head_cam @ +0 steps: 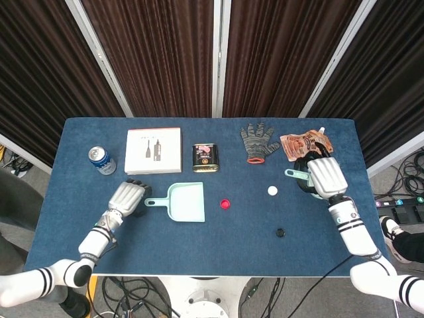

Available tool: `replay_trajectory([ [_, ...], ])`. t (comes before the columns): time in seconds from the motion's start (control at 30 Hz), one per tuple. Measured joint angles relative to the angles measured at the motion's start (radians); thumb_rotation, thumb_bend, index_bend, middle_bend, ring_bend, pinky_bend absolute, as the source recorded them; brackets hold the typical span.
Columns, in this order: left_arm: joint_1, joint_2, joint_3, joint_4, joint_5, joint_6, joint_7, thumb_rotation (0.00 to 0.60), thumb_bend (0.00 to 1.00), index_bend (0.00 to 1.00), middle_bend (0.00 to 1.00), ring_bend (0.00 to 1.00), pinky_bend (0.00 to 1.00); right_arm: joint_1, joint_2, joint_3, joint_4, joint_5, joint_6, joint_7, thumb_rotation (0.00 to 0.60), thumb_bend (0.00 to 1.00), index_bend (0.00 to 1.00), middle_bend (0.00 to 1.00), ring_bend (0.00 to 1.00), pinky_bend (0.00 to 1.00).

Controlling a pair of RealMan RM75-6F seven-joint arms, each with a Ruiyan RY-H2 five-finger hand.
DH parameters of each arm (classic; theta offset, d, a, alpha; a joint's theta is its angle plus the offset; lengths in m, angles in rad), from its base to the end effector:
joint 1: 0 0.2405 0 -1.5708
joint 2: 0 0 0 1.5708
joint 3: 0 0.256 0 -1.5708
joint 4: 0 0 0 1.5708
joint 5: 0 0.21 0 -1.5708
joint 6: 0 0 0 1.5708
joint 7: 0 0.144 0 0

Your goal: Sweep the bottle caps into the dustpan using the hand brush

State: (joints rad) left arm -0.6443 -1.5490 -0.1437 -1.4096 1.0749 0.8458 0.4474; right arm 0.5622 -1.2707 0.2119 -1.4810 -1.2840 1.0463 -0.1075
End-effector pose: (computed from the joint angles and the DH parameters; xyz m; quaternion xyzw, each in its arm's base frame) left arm -0.2075 0.3258 -0.0284 -0.7684 -0.3911 -0.2642 0.4322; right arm -0.2239 -0.3483 0.0986 0.6847 -0.3573 0.3921 0.4997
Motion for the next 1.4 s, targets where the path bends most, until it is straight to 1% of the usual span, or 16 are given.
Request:
replay_trajectory([
  [0.13,-0.022,-0.038,-0.003,0.009,-0.056,0.015,0.046,0.600,0.24,0.40,0.39,0.27,0.25,-0.001,-0.007,-0.012,0.015,0.000,-0.008,0.012,0.600,0.57,0.69,0.64,0.27,0.09],
  [0.23,-0.035,-0.047,-0.008,0.010,-0.092,0.021,0.062,0.600,0.26,0.41,0.40,0.28,0.25,-0.001,-0.012,-0.017,0.024,0.000,-0.012,0.020,0.600,0.57,0.69,0.64,0.27,0.09],
  [0.57,-0.064,-0.025,-0.004,-0.037,-0.142,0.022,0.076,0.600,0.29,0.43,0.41,0.30,0.25,0.000,-0.022,-0.028,0.047,-0.002,-0.016,0.040,0.600,0.57,0.69,0.64,0.27,0.09],
  [0.87,-0.085,-0.024,0.012,-0.032,-0.171,0.019,0.081,0.600,0.31,0.45,0.43,0.30,0.25,-0.001,-0.027,-0.036,0.058,0.000,-0.020,0.050,0.600,0.57,0.69,0.64,0.27,0.09],
  [1.07,-0.093,-0.026,0.021,-0.026,-0.162,0.025,0.074,0.600,0.32,0.48,0.46,0.33,0.25,0.002,-0.038,-0.037,0.073,0.004,-0.032,0.066,0.600,0.59,0.70,0.65,0.28,0.09],
  [1.23,-0.102,-0.011,0.027,-0.029,-0.151,0.016,0.064,0.600,0.34,0.51,0.49,0.35,0.25,0.009,-0.062,-0.041,0.105,0.004,-0.057,0.120,0.600,0.61,0.71,0.65,0.29,0.09],
  [1.4,-0.115,0.020,0.032,-0.042,-0.146,-0.011,0.051,0.600,0.34,0.51,0.49,0.34,0.25,0.034,-0.100,-0.052,0.179,-0.030,-0.106,0.211,0.600,0.62,0.72,0.65,0.29,0.09],
])
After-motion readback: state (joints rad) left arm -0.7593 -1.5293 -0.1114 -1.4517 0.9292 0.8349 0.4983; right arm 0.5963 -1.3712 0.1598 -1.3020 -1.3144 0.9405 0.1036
